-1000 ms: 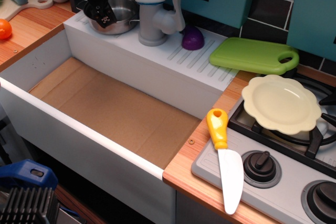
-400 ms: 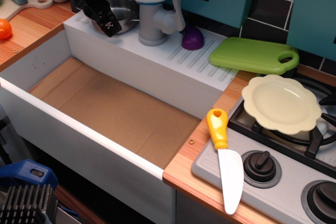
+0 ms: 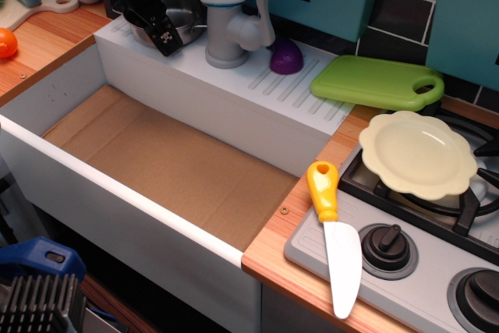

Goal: Put pot or pan in sink

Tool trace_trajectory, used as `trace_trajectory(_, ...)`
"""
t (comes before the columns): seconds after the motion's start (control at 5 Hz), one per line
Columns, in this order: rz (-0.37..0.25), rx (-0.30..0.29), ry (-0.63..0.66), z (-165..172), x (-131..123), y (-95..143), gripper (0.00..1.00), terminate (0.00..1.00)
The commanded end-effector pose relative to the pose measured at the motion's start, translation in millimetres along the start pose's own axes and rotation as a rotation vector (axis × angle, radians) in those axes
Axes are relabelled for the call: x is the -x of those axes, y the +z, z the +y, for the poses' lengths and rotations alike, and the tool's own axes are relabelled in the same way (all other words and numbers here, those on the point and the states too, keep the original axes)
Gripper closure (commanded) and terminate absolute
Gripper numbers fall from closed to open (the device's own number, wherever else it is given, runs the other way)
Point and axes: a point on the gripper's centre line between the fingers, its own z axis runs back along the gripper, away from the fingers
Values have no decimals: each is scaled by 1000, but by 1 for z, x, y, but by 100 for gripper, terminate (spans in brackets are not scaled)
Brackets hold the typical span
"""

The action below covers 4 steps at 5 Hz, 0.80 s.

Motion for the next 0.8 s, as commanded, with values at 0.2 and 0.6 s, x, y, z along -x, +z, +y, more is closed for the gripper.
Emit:
trace_trajectory(0.2,25,-38,59,-3,-8,21,100,0)
trace_trajectory(0.6,104,-178,231,-36,10,56,100,0)
